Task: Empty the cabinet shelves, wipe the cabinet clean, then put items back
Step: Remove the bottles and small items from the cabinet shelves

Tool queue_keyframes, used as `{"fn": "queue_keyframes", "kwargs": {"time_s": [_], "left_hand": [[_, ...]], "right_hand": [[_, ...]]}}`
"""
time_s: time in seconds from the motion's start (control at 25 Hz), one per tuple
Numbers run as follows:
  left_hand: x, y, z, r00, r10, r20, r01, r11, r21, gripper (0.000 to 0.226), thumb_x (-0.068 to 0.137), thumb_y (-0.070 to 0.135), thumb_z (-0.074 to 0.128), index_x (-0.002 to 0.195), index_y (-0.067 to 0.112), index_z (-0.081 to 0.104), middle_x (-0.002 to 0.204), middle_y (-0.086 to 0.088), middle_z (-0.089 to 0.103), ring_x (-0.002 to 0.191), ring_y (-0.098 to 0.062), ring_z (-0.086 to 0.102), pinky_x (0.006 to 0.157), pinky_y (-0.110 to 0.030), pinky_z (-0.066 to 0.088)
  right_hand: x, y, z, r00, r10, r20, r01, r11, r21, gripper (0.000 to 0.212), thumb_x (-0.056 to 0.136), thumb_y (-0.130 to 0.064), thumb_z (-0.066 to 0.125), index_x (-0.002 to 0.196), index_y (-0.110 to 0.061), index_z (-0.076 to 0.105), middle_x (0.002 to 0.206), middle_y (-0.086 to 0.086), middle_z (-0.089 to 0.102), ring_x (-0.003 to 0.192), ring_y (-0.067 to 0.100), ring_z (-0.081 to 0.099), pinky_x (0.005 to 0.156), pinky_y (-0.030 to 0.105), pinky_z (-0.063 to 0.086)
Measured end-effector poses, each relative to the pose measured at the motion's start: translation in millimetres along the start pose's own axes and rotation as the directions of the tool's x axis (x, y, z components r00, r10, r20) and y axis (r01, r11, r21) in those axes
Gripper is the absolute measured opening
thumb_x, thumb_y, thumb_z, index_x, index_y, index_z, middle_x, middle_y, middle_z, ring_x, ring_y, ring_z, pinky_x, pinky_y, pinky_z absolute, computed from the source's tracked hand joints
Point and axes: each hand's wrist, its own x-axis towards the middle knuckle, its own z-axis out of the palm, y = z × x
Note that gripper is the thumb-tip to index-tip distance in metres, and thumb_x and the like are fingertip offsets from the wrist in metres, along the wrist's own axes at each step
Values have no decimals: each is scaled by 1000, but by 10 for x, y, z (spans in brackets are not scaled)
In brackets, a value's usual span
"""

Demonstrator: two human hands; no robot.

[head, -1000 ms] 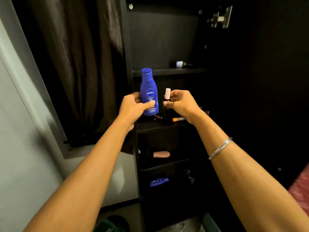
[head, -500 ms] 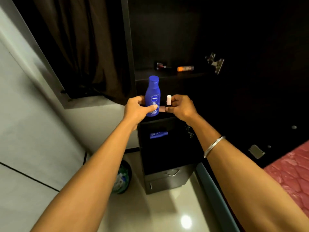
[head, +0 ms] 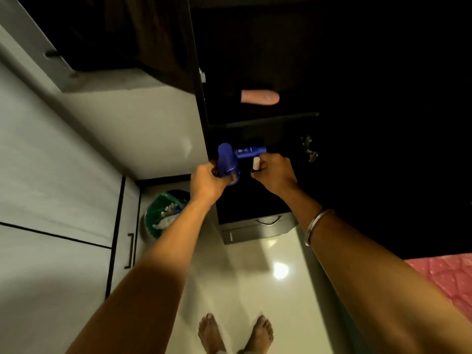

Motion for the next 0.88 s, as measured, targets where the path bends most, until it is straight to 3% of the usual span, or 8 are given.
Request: {"fn": "queue_keyframes", "kwargs": {"time_s": [0.12, 0.24, 0.36, 0.48, 0.64, 0.88], "left_hand": [[159, -469, 338, 1000, 10, -26, -9, 1000, 22, 34, 73, 22, 87, 104, 14, 76, 94, -4, 76, 86, -16, 69, 67, -27, 49], [253, -813, 607, 1000, -14, 7, 14, 1000, 16, 35, 75, 11, 85, 107, 6, 73, 93, -5, 73, 81, -12, 64, 54, -8, 39], [281, -1099, 785, 999, -9, 34, 9, 1000, 15, 35, 74, 11, 86, 106, 6, 73, 90, -3, 71, 77, -12, 64, 58, -2, 41], [343, -1262, 884, 999, -6, 42, 5, 1000, 21, 35, 74, 11, 85, 107, 8, 73, 91, -4, 74, 76, -15, 67, 62, -6, 45], [438, -1313, 958, 998, 25, 57, -27, 999, 31, 36, 74, 13, 86, 107, 13, 72, 95, -4, 76, 82, -20, 72, 80, -34, 58], [375, -1212, 703, 995, 39, 91, -47, 995, 86, 53, 78, -4, 72, 128, 7, 59, 114, -7, 69, 97, -23, 69, 88, -35, 55]], "right_hand": [[125, 340, 449, 999, -13, -44, 10, 998, -55, 15, 81, -27, 74, 90, -18, 67, 89, 2, 74, 87, 24, 69, 75, 35, 57], [174, 620, 790, 998, -11, -60, 7, 998, -67, 12, 82, -25, 73, 88, -17, 65, 90, 5, 72, 87, 27, 69, 72, 35, 57], [161, 856, 1066, 1000, 2, -28, -3, 999, -36, 13, 81, -19, 75, 90, -19, 66, 90, 5, 72, 86, 24, 69, 72, 34, 58], [144, 973, 1238, 1000, -21, 3, 21, 999, -38, 13, 83, -16, 74, 91, -20, 65, 91, 6, 70, 87, 27, 69, 71, 33, 57], [175, 1025, 1351, 1000, -29, 0, 29, 996, -88, 12, 86, -15, 71, 97, -16, 66, 97, 9, 69, 92, 30, 67, 67, 27, 47], [160, 920, 1134, 998, 54, 25, -50, 988, -147, 49, 81, -10, 74, 126, -23, 58, 119, 10, 67, 111, 35, 63, 86, 40, 56]]}}
